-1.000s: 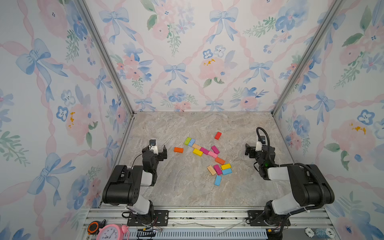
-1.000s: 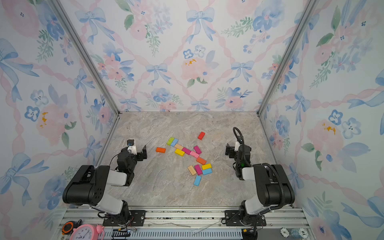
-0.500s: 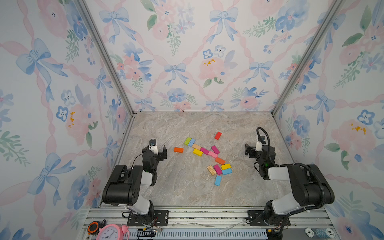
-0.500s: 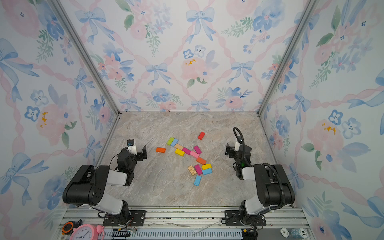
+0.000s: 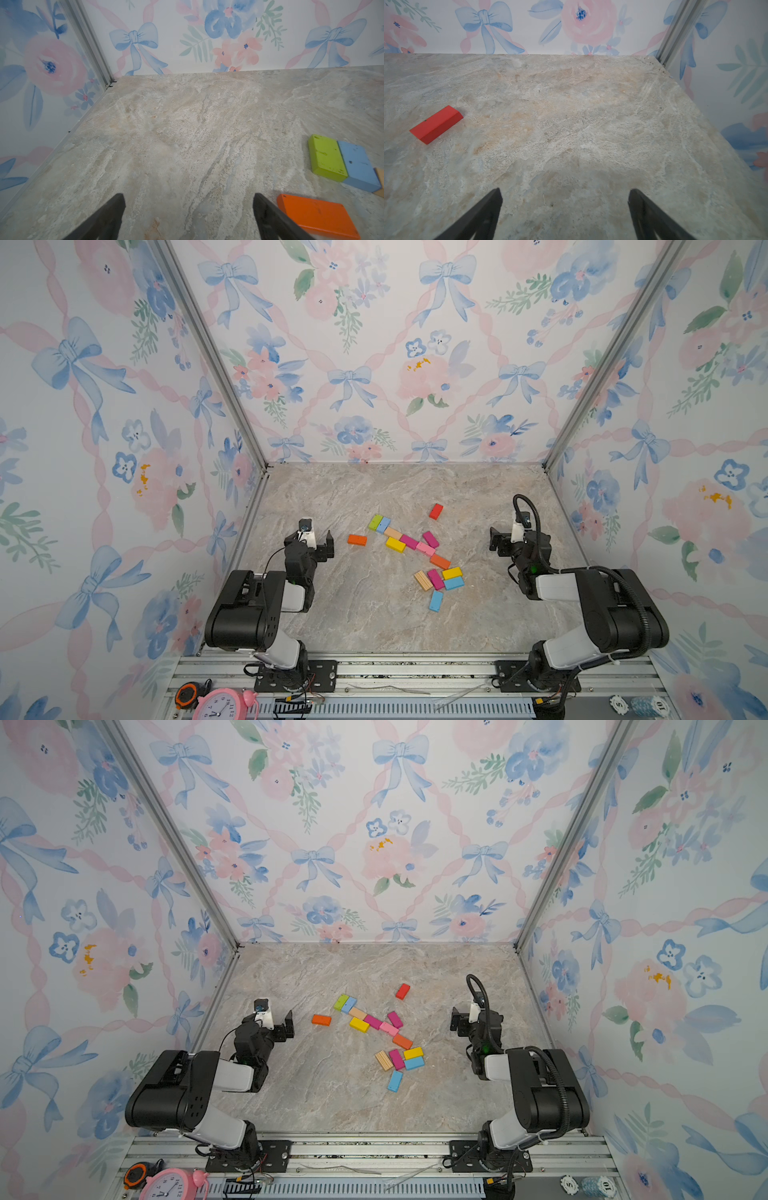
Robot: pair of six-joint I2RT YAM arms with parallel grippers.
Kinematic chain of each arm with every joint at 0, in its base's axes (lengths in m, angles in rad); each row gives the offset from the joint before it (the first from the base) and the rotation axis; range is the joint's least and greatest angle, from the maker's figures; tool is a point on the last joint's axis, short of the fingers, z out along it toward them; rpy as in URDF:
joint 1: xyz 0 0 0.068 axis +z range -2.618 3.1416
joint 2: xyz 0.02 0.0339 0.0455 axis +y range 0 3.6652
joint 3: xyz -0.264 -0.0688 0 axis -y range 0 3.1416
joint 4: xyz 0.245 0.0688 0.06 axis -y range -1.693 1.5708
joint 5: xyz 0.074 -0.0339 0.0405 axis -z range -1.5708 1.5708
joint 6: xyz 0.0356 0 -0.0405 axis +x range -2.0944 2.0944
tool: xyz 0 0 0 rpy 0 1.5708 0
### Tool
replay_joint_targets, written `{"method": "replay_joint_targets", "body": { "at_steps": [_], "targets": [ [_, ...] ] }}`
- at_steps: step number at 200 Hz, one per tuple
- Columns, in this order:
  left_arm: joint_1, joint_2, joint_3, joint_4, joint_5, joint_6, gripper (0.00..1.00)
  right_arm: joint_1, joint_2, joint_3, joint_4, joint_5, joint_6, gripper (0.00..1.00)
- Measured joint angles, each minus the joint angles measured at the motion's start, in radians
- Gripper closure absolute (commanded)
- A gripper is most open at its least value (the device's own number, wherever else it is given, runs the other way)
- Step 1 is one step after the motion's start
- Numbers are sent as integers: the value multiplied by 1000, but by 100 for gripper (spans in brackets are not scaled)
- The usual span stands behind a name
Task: Assemble the number 7 with building blocks
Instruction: Pick up the building block from the center of the board.
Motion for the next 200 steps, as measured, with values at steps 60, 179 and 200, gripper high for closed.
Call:
{"method": "replay_joint_targets", "body": {
  "at_steps": [60, 179, 200],
  "targets": [
    [0, 0, 0, 0, 0, 0, 2, 0, 0, 0, 0, 0, 0, 3],
    [-3, -161, 120, -293, -56, -55, 2, -1, -172, 66, -196, 16, 13, 1],
    [-8, -195, 145, -382, -76, -92, 2, -4, -240, 96, -284, 30, 52, 1]
  ]
}}
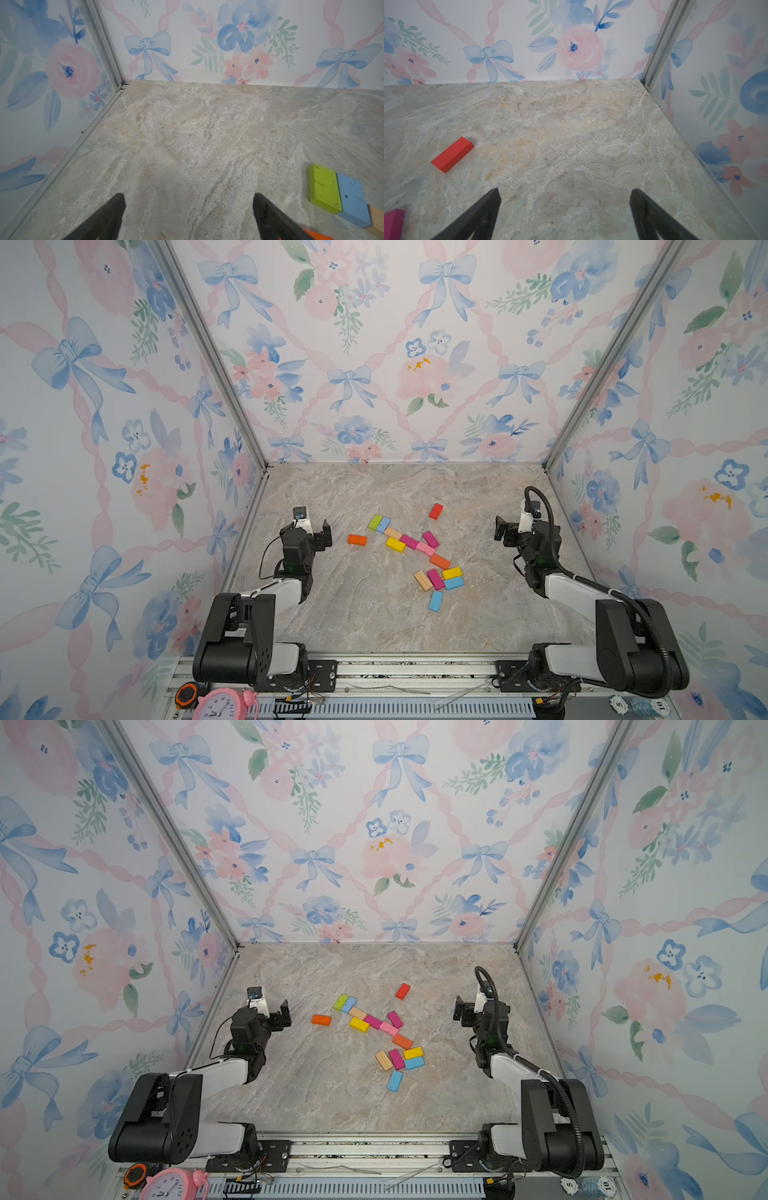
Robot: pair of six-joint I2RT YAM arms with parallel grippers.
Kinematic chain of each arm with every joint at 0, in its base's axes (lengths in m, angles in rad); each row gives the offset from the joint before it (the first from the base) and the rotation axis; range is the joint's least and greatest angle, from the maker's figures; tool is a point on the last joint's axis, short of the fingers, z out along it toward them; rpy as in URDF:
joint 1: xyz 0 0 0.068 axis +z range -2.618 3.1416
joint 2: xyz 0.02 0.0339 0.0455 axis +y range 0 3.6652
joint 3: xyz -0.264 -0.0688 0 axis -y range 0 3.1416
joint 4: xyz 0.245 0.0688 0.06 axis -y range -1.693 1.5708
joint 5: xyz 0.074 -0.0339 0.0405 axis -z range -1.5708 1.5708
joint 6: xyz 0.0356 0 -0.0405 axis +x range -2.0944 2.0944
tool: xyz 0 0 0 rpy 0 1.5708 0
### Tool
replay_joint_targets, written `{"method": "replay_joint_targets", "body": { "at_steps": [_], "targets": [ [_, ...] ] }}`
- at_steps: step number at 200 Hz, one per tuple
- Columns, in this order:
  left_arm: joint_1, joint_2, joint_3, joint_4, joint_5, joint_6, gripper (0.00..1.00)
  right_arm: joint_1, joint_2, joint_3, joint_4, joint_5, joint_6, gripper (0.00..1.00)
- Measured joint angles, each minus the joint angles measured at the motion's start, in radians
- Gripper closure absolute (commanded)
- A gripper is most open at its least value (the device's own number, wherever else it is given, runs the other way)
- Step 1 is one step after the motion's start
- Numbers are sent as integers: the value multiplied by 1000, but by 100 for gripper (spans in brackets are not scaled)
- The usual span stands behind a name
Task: Assemble the number 7 with building blocks
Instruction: Pick up the building block from the center of the board.
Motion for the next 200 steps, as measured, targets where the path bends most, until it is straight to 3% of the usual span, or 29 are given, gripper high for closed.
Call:
{"method": "replay_joint_targets", "body": {
  "at_steps": [72, 108, 166, 200],
  "targets": [
    [0, -92, 209, -388, -17, -262, 2, -22, -100, 229, -394, -147, 207, 1],
    [-39, -130, 272, -589, 40, -341, 2, 40, -139, 347, -597, -255, 266, 0],
    [-146, -231, 340, -881, 108, -294, 2, 291, -186, 449, -883, -293, 294, 3],
    [-174, -217, 416, -1010, 114, -229, 2, 367, -204, 462, -976, -297, 335, 3]
  ]
}}
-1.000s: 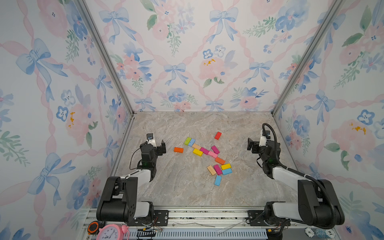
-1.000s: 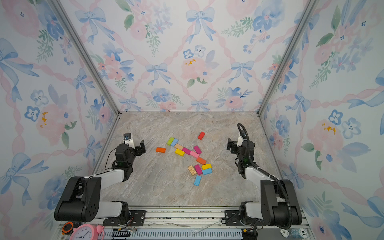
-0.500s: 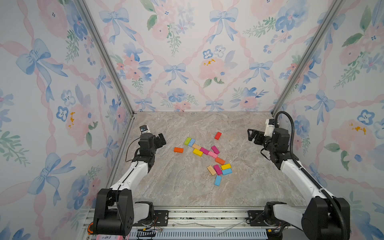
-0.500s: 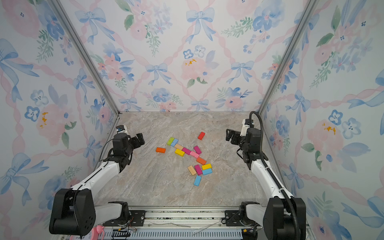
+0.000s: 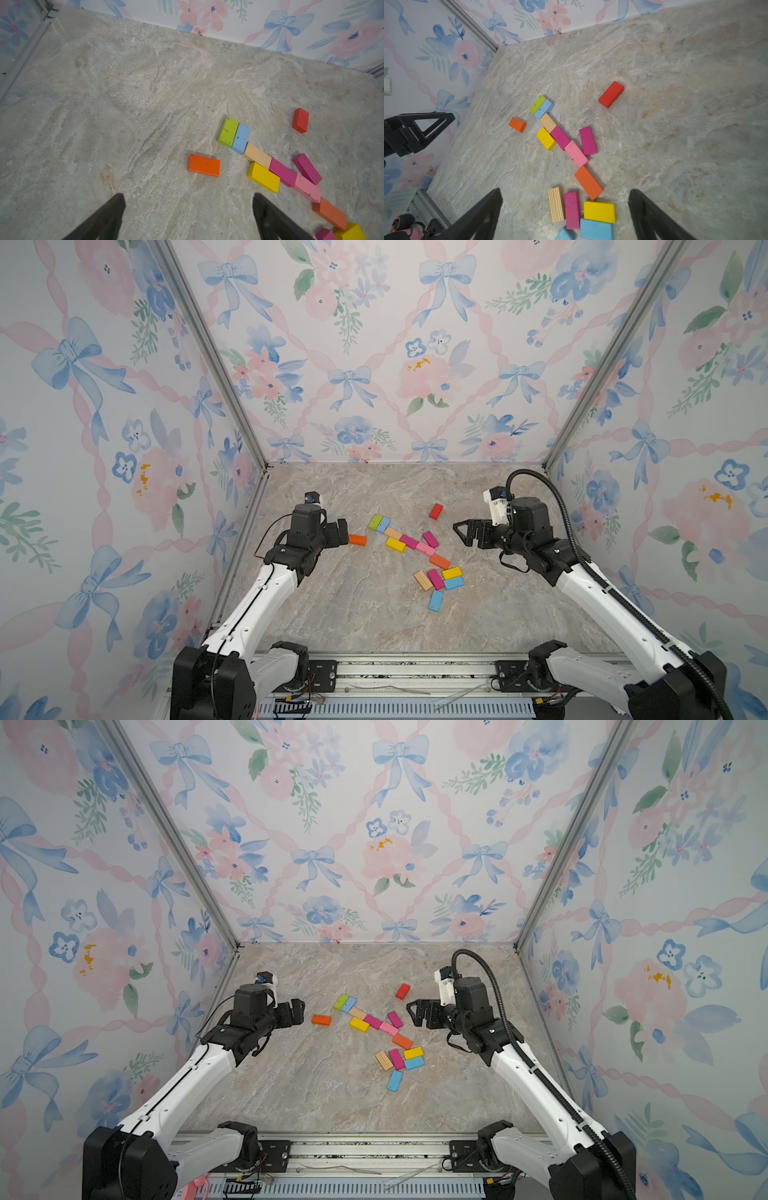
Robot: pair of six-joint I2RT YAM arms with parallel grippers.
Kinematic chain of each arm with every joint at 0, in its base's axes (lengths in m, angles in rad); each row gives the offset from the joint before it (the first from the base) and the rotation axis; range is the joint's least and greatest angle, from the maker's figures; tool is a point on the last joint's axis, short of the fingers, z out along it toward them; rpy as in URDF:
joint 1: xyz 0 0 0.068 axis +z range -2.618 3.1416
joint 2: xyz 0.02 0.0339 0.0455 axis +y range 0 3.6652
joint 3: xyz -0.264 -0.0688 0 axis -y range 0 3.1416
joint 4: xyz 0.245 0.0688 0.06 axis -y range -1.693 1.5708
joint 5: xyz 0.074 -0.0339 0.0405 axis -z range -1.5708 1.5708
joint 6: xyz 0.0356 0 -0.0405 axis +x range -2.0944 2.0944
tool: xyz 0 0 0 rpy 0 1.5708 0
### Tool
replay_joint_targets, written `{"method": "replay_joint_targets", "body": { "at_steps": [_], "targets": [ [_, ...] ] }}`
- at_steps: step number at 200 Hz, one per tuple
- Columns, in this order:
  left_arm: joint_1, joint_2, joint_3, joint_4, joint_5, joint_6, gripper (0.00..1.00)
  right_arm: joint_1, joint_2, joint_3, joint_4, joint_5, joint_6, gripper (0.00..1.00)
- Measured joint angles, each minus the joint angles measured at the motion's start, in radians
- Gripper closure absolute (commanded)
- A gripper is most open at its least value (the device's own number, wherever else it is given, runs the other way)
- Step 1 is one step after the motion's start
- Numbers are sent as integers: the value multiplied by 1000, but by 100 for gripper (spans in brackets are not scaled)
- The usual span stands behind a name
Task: Assemble the number 7 with building blocks
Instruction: Pick up the building block from the center of the board.
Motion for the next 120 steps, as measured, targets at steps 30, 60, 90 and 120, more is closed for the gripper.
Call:
{"method": "replay_joint_targets", "body": {
  "at_steps": [30, 60, 90, 120],
  "targets": [
    [-47, 93, 76, -78, -9, 47, 2, 5, -1, 0, -49, -3, 34, 3],
    [-78, 214, 145, -129, -20, 92, 2, -14, 16, 0, -82, -19, 32, 3],
    [-79, 333, 211, -171, -20, 125, 2, -106, 85, 0, -82, -91, 23, 3],
    [-78, 422, 258, -199, -31, 150, 2, -221, 201, 0, -64, -185, 18, 3]
  ]
}}
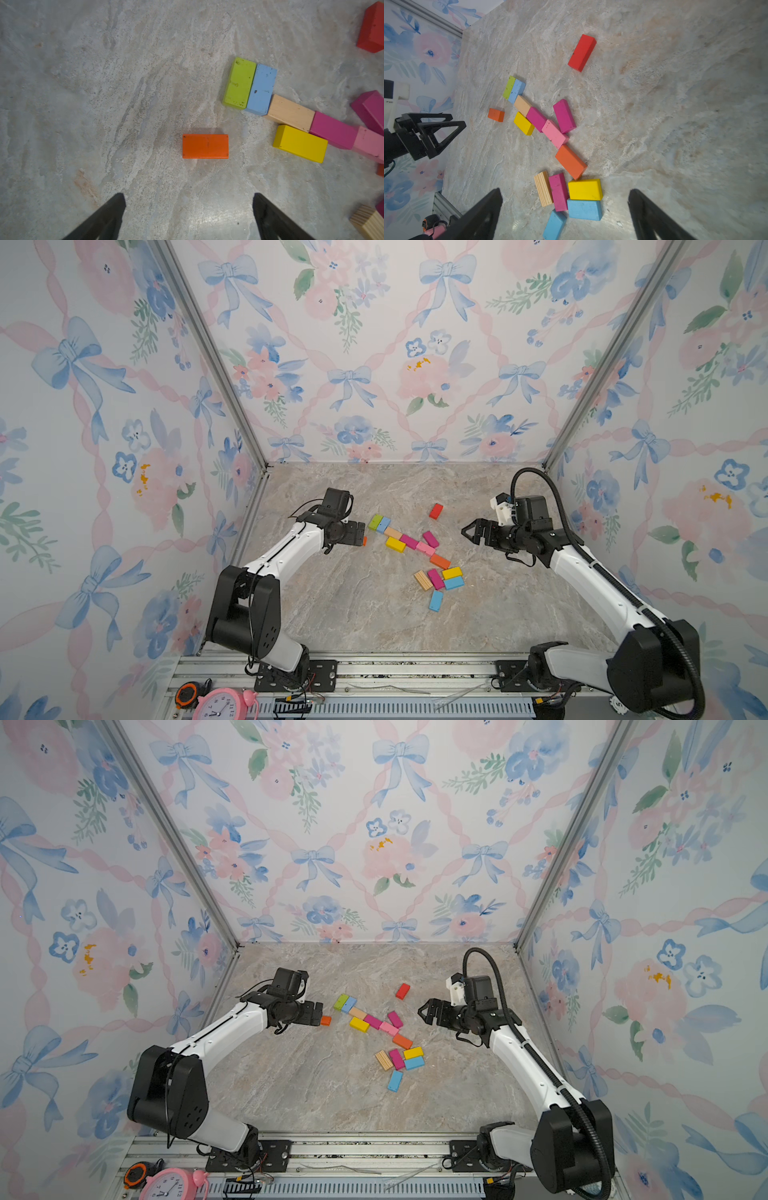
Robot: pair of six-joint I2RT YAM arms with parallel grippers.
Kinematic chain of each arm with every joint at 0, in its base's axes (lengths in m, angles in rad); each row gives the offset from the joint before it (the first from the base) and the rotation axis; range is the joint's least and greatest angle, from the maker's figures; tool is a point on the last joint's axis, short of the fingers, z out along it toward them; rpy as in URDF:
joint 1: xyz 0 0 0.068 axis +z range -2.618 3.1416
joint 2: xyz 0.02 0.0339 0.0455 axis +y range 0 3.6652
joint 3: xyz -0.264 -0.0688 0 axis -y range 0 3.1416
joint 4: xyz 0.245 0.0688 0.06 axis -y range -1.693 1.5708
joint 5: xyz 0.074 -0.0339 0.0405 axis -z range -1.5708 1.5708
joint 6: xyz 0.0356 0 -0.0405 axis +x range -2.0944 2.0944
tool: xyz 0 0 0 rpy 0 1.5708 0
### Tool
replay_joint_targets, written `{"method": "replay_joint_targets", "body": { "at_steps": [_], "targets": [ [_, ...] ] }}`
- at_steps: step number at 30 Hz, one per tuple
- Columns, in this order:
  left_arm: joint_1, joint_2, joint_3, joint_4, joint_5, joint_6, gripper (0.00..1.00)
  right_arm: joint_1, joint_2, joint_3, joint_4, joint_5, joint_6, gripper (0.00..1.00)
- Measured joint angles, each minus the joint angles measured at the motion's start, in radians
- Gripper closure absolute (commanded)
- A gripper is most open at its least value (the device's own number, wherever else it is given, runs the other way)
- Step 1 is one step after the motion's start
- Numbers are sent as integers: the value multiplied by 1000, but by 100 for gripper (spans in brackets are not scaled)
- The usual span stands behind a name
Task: Assemble the number 7 with building blocks
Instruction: Pick up the building block from the center of the board.
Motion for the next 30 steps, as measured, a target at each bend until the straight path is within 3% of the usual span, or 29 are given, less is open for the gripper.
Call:
{"method": "replay_joint_targets", "body": {
  "at_steps": [9, 16, 30],
  "targets": [
    [27, 95, 47, -61, -19, 6, 2, -39, 207, 35, 31, -104, 26, 3],
    [92, 95, 36, -72, 29, 6, 2, -37, 208, 34, 44, -126, 38, 4],
    [89, 178, 133, -142, 53, 11, 2, 19, 183, 36, 36, -124, 29, 3]
  ]
}}
